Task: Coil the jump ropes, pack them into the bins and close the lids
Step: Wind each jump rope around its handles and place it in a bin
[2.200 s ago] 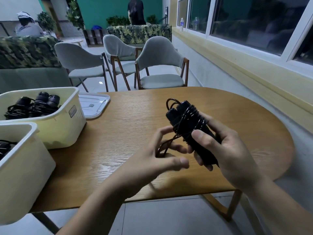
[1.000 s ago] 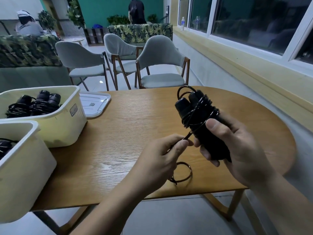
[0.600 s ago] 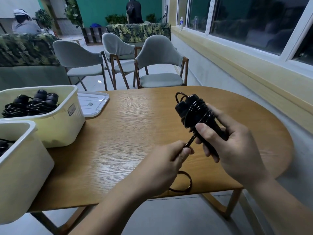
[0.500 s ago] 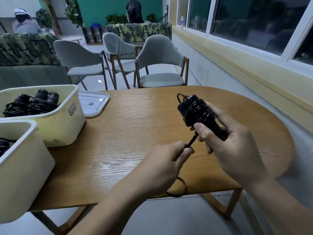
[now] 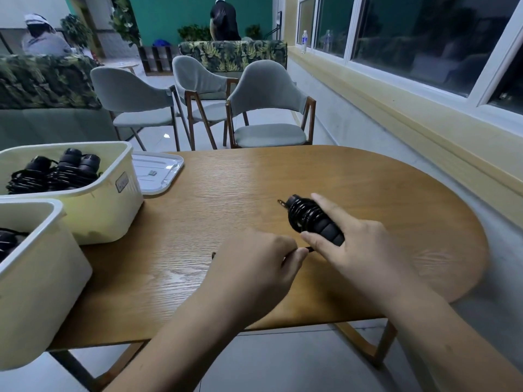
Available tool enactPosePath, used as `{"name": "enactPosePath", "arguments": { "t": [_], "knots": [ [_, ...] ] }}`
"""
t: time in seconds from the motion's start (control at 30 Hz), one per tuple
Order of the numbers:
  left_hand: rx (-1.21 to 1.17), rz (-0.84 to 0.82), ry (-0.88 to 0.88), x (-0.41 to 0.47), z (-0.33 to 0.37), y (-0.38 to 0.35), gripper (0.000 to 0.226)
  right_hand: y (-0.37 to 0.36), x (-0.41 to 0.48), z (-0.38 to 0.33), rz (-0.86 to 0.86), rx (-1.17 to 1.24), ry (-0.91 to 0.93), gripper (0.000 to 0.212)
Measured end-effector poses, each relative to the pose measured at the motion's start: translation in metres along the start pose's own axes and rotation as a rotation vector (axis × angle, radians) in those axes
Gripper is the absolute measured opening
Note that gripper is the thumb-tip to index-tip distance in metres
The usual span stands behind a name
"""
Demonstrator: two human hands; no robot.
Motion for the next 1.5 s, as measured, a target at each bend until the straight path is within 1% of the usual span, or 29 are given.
{"name": "enactPosePath", "arguments": {
  "t": [0.1,0.2,0.27,0.37,0.47,0.53,0.6,0.67,0.7,0.73,0.77,0.8,0.83,0.87,0.9,0.93,0.97,1.0,1.03,1.07,1.1,1.13,1.17,1.23,1.27,1.33,1.43,1.5],
  "knots": [
    [-0.025,0.085,-0.101,-0.002,-0.003,0.009,0.034,-0.025,-0.004,0.008,-0.214,0.147,-0.053,0.071],
    [-0.093,0.125,-0.184,-0.004,-0.006,0.021,0.028,-0.032,-0.01,-0.001,-0.391,0.341,-0.019,0.056],
    [-0.196,0.132,-0.195,-0.003,-0.011,0.033,0.027,-0.032,-0.015,-0.015,-0.493,0.446,0.054,0.047],
    [-0.416,0.067,-0.16,0.002,-0.019,0.042,0.027,-0.037,-0.028,-0.039,-0.641,0.699,0.098,0.04],
    [-0.619,-0.068,-0.124,0.005,-0.022,0.036,0.018,-0.037,-0.039,-0.054,-0.707,0.915,0.032,0.044],
    [-0.685,-0.124,-0.138,0.004,-0.02,0.032,0.021,-0.035,-0.043,-0.06,-0.721,1.012,0.033,0.047],
    [-0.742,-0.187,-0.126,0.006,-0.02,0.024,0.025,-0.04,-0.043,-0.068,-0.782,1.053,0.04,0.049],
    [-0.847,-0.285,-0.082,0.007,-0.023,0.013,0.024,-0.055,-0.041,-0.061,-0.777,1.056,-0.058,0.069],
    [-0.883,-0.326,-0.074,0.007,-0.024,0.009,0.024,-0.064,-0.042,-0.062,-0.803,1.085,-0.087,0.075],
    [-0.921,-0.368,-0.075,0.006,-0.024,0.005,0.023,-0.072,-0.04,-0.057,-0.809,1.133,-0.07,0.074],
    [-0.951,-0.402,-0.078,0.006,-0.022,0.0,0.022,-0.074,-0.036,-0.065,-0.845,1.161,-0.031,0.069],
    [-0.98,-0.424,-0.074,0.006,-0.02,-0.004,0.021,-0.072,-0.033,-0.076,-0.864,1.138,-0.032,0.059],
    [-0.982,-0.41,-0.064,0.006,-0.019,-0.006,0.021,-0.071,-0.027,-0.082,-0.855,1.053,-0.046,0.042],
    [-1.0,-0.396,-0.057,0.007,-0.018,-0.008,0.022,-0.072,-0.027,-0.078,-0.868,1.024,-0.093,0.029],
    [-0.992,-0.371,-0.054,0.007,-0.018,-0.011,0.023,-0.063,-0.035,-0.075,-0.841,1.073,-0.094,0.037],
    [-0.999,-0.367,-0.051,0.005,-0.017,-0.011,0.023,-0.05,-0.034,-0.066,-0.721,1.045,-0.137,0.044],
    [-0.959,-0.357,-0.047,0.003,-0.019,-0.015,0.019,-0.042,-0.032,-0.049,-0.619,1.011,-0.163,0.05],
    [-0.915,-0.361,-0.032,0.001,-0.021,-0.019,0.011,-0.038,-0.035,-0.041,-0.61,0.95,-0.15,0.06],
    [-0.863,-0.351,0.014,0.001,-0.024,-0.024,0.023,-0.038,-0.031,-0.036,-0.588,0.943,-0.099,0.069],
    [-0.826,-0.327,0.058,-0.001,-0.025,-0.024,0.036,-0.035,-0.027,-0.03,-0.511,0.969,-0.046,0.075],
    [-0.817,-0.331,0.106,-0.001,-0.027,-0.031,0.04,-0.03,-0.023,-0.035,-0.487,1.04,-0.025,0.085],
    [-0.827,-0.335,0.125,-0.002,-0.025,-0.035,0.039,-0.027,-0.023,-0.038,-0.465,1.131,0.011,0.09],
    [-0.887,-0.348,0.146,-0.003,-0.021,-0.038,0.039,-0.023,-0.025,-0.039,-0.435,1.197,0.035,0.09],
    [-0.996,-0.355,0.195,-0.001,-0.019,-0.043,0.048,-0.01,-0.022,-0.043,-0.321,1.252,0.062,0.092],
    [-0.991,-0.336,0.196,-0.001,-0.018,-0.042,0.051,-0.01,-0.018,-0.037,-0.26,1.263,0.048,0.091],
    [-0.974,-0.294,0.166,-0.001,-0.015,-0.039,0.052,-0.004,-0.016,-0.033,-0.172,1.246,0.052,0.079],
    [-0.966,-0.271,0.16,-0.001,-0.011,-0.039,0.042,0.001,-0.014,-0.028,-0.04,1.219,0.036,0.056],
    [-0.994,-0.284,0.164,-0.002,-0.009,-0.042,0.036,0.0,-0.013,-0.029,-0.002,1.17,0.044,0.051]
  ]
}}
Point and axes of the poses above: each hand's wrist, its own x-axis towards the middle knuckle, its own y-axis out of the back of the hand, z = x × y, the point moved 10 cm from there along x, towards the middle knuckle, and after that the axes turned 13 degrees about y, right-handed, at the moved point
